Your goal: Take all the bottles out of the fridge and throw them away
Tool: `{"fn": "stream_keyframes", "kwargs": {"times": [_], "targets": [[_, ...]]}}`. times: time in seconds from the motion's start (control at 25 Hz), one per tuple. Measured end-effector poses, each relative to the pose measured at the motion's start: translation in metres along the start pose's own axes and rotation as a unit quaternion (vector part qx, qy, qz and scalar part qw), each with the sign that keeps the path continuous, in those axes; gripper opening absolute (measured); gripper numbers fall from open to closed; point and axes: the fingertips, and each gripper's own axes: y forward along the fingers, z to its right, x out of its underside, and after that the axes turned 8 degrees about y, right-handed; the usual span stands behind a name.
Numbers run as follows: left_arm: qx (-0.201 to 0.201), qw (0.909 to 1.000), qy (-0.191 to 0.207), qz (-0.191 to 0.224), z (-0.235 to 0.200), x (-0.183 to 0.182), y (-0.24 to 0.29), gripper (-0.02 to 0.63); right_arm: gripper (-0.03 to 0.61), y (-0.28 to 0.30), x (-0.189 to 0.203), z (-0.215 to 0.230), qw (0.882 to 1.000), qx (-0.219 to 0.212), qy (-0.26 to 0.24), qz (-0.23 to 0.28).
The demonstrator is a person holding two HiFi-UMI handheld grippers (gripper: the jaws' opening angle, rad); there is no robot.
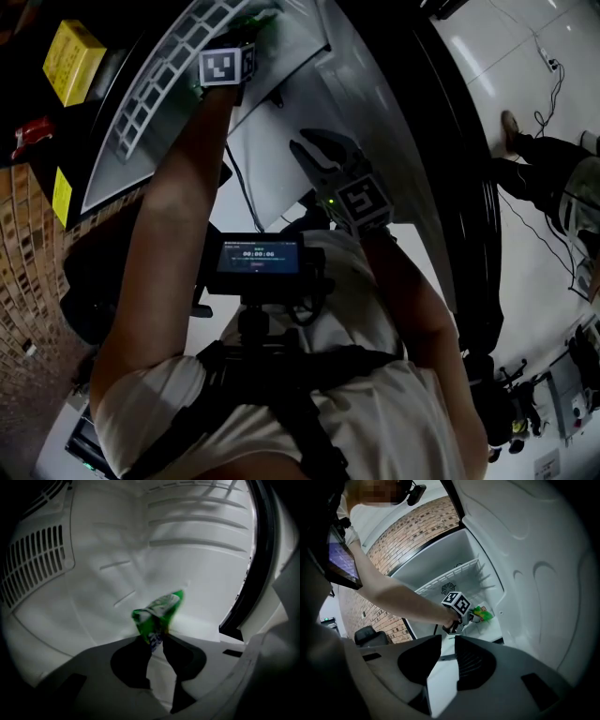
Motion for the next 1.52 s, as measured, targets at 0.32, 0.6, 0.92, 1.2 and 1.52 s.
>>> {"fn": "stream_keyframes", "kwargs": {"times": [0.32,0.6,0.92,1.2,1.52], "targets": [[0.007,0.9974,0.054,0.048,0.023,-0.026,-0.020,0.048,0.098,0.000,-0.005,0.004,1.000,-0.009,0.000,0.001],[0.029,0.9926,0.094,0.072,0.060,-0.019,-0.052,0.044,0.098,0.002,-0.003,0.010,1.000,-0.022,-0.008,0.003],[0.061,0.9867,0.100,0.112,0.096,0.004,-0.141,0.043,0.098,-0.002,-0.006,-0.020,0.998,-0.051,-0.028,0.000],[0.159,0.9700,0.122,0.137,0.180,0.002,-0.136,0.043,0.098,-0.034,0.024,0.029,1.000,0.017,-0.011,-0.016],[0.254,0.9555,0.104,0.108,0.254,0.039,-0.118,0.043,0.098,-0.070,0.048,0.070,0.997,0.068,0.013,-0.044]]}}
